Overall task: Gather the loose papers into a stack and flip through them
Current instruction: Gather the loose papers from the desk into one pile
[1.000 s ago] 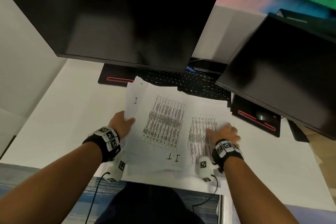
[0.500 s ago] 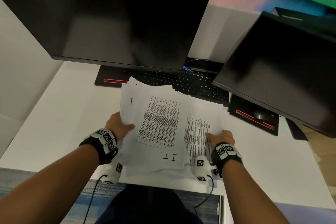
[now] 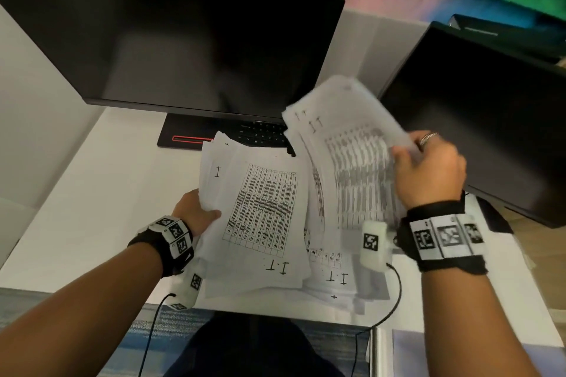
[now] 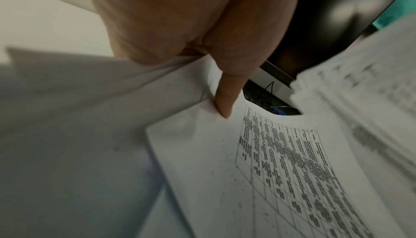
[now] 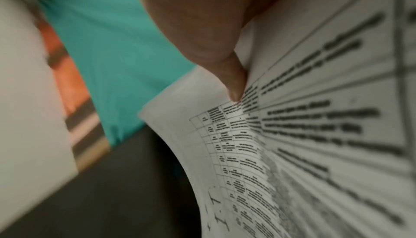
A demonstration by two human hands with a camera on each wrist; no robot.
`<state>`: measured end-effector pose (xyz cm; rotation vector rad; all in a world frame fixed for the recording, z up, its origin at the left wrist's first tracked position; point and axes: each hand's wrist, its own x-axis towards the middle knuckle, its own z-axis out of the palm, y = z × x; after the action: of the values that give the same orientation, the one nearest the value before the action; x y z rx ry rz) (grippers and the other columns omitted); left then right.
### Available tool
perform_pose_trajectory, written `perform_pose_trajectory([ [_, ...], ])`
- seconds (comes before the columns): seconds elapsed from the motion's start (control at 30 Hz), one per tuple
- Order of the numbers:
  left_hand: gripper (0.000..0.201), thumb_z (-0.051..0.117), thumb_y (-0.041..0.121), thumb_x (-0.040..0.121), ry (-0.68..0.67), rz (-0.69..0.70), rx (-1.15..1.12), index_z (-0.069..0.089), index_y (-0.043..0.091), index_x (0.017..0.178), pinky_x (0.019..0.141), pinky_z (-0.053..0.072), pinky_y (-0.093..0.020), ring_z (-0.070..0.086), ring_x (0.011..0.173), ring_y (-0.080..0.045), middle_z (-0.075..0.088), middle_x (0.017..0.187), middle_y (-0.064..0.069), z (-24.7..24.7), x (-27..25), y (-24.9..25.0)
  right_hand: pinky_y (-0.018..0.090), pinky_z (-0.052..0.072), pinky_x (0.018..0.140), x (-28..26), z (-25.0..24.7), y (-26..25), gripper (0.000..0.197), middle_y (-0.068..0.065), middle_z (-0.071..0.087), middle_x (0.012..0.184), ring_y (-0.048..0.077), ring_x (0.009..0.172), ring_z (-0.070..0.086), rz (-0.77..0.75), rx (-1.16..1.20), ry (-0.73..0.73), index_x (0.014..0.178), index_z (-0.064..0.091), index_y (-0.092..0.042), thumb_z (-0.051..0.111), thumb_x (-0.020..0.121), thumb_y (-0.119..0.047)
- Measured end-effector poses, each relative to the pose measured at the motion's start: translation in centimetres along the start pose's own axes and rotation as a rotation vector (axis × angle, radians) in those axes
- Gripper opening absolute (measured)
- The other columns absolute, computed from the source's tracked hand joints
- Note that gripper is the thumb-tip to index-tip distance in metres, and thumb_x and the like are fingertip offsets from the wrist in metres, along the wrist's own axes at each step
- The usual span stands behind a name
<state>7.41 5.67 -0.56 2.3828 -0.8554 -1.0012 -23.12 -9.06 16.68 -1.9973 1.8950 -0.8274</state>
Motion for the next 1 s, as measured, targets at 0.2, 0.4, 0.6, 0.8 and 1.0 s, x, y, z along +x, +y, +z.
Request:
perform_pose_trajectory([
  [0.2, 0.041, 0.071, 0.015, 0.083, -0.035, 0.037, -0.031, 0.061, 0.004, 0.121, 0.079, 0.047, -0.031, 0.064, 0.103, -0.032, 0.068, 0.116, -0.014, 0.5, -0.4, 0.4, 0.037, 0.059, 0.082, 1.4, -0.8, -1.6, 0.018, -0.001, 0.072, 0.100, 0.019, 0.091, 0.069, 0.062, 0.297, -0.048, 0.103, 0.069, -0.016, 0.072, 0.087, -0.022],
  [0.4, 0.009, 0.063, 0.019, 0.090, -0.087, 0.062, -0.122, 0.066, 0.010, 0.091, 0.063, 0.044, -0.024, 0.059, 0.075, -0.013, 0.065, 0.085, 0.000, 0.9, -1.1, 1.0, 0.020, 0.048, 0.060, -2.0, 4.3, -0.1, 0.015, 0.001, 0.070, 0.103, 0.002, 0.072, 0.060, 0.483, 0.517, -0.259, 0.101, 0.066, -0.017, 0.073, 0.088, -0.020],
  [0.6, 0.025, 0.056, 0.006, 0.093, -0.101, -0.015, -0.249, 0.058, -0.001, 0.117, 0.103, 0.044, -0.048, 0.057, 0.112, -0.030, 0.059, 0.124, -0.014, 0.5, -1.1, 0.4, 0.034, 0.059, 0.063, -0.9, 4.1, 1.2, 0.012, 0.001, 0.071, 0.079, 0.016, 0.065, 0.071, 0.600, 0.684, -0.311, 0.086, 0.063, -0.017, 0.073, 0.089, -0.023],
  [0.8, 0.043, 0.059, 0.033, 0.091, -0.139, -0.024, -0.334, 0.064, -0.003, 0.115, 0.103, 0.046, -0.044, 0.060, 0.107, -0.025, 0.064, 0.123, -0.015, 0.0, -0.7, 0.4, 0.045, 0.056, 0.092, -1.7, 10.2, 4.1, 0.026, 0.004, 0.072, 0.112, 0.022, 0.095, 0.070, 0.562, 0.528, -0.403, 0.111, 0.069, -0.018, 0.074, 0.086, -0.022],
  [1.0, 0.077, 0.033, 0.063, 0.096, -0.173, -0.201, -0.450, 0.029, 0.010, 0.152, 0.116, 0.027, -0.046, 0.035, 0.142, -0.029, 0.035, 0.155, -0.007, 1.5, 0.2, 1.0, 0.036, 0.034, 0.112, -5.1, 16.0, 6.0, 0.070, 0.015, 0.039, 0.154, 0.032, 0.139, 0.041, 0.451, 0.058, -0.603, 0.152, 0.030, -0.005, 0.061, 0.094, -0.030],
])
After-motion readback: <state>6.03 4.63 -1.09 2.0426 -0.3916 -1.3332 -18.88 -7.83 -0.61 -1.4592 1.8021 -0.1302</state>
